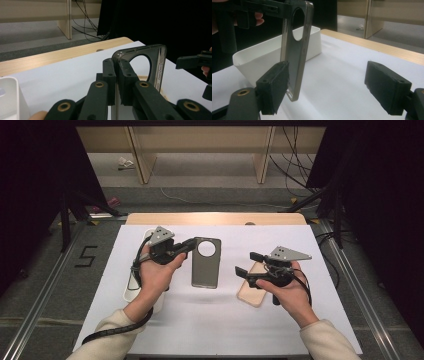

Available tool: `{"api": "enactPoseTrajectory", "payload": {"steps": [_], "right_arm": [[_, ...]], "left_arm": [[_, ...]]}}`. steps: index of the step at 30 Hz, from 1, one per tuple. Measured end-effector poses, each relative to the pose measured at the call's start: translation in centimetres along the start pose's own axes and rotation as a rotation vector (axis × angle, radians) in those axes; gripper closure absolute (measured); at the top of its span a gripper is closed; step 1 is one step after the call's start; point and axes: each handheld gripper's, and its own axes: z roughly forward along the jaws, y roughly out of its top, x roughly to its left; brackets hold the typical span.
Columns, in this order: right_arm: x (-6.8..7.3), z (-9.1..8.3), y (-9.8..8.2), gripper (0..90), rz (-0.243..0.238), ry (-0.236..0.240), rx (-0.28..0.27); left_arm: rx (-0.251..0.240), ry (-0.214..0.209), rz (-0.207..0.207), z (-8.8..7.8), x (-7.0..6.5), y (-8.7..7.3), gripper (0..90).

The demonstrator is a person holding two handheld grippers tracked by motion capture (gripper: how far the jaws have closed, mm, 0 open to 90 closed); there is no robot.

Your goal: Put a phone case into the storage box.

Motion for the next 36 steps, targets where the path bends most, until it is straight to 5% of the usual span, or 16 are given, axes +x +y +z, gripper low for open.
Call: {"api": "enactPoseTrajectory", "payload": {"steps": [36], "right_arm": [[-0.8,-2.5,-1.8,20.6,0.001,-0.047,0.018]], "left_arm": [[-0.078,0.062,-0.025,-2.3,3.2,2.0,84.8]]}}
